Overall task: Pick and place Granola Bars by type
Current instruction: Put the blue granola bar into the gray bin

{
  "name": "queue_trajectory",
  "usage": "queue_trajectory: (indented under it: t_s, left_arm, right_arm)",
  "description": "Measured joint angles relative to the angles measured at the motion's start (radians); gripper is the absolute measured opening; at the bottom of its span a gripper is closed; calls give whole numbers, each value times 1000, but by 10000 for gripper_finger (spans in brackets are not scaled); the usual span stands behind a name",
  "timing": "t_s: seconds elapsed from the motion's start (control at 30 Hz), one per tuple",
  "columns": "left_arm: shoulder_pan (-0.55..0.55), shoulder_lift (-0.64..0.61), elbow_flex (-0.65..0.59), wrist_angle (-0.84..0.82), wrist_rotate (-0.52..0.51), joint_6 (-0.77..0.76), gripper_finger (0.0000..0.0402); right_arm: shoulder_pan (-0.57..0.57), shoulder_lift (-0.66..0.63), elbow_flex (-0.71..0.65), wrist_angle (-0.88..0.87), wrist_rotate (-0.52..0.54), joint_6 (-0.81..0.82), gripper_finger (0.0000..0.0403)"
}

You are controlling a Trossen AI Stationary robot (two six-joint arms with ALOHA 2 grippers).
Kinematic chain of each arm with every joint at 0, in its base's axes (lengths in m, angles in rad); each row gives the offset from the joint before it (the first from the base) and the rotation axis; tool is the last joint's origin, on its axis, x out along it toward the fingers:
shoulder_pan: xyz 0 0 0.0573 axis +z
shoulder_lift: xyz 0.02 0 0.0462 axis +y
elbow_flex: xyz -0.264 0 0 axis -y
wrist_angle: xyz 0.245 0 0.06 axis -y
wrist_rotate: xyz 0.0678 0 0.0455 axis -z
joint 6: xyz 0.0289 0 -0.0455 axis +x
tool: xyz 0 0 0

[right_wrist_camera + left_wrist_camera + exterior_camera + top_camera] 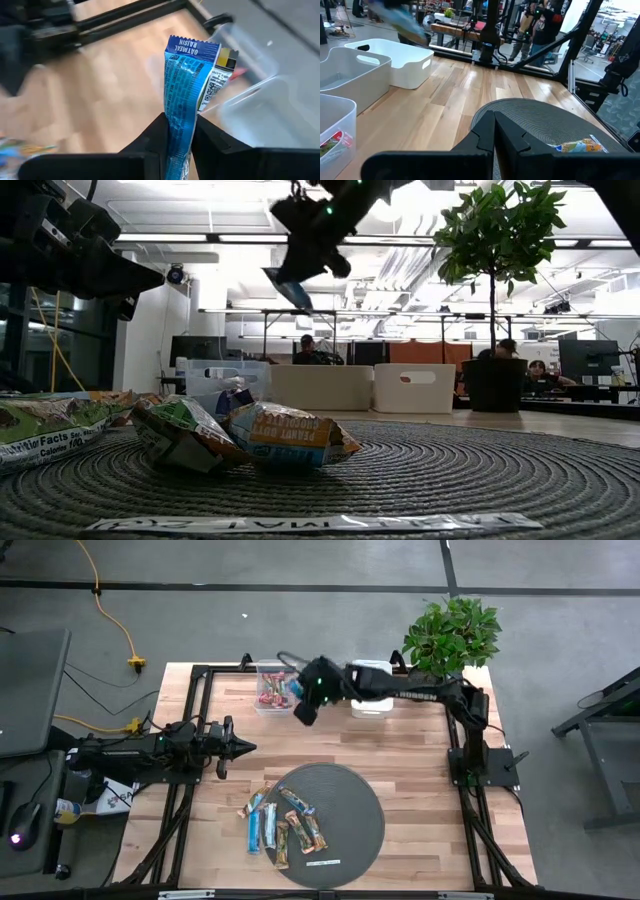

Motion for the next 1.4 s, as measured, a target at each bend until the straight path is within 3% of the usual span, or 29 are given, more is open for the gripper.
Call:
queue_trajectory:
  t_s: [0.23, 0.43, 0.7, 0.9, 1.17, 1.4]
  left_arm:
    - [0, 0, 0, 0, 0, 0, 0]
    - [0, 0, 0, 0, 0, 0, 0]
    - [0, 0, 0, 0, 0, 0, 0]
    - [0, 0, 0, -1, -3, 0, 0]
    - [0, 1, 0, -2, -7, 0, 0]
    - [0, 1, 0, -2, -7, 0, 0]
  right_arm:
    - [-131, 0, 0, 50, -37, -209, 58]
    - [-229, 0, -1, 75, -138, -410, 58]
    - [-313, 38, -2, 129, -217, -456, 58]
    - [-305, 71, -2, 166, -239, -525, 58]
    - [-261, 105, -1, 145, -190, -612, 58]
    - [-258, 161, 158, -36, -119, -636, 58]
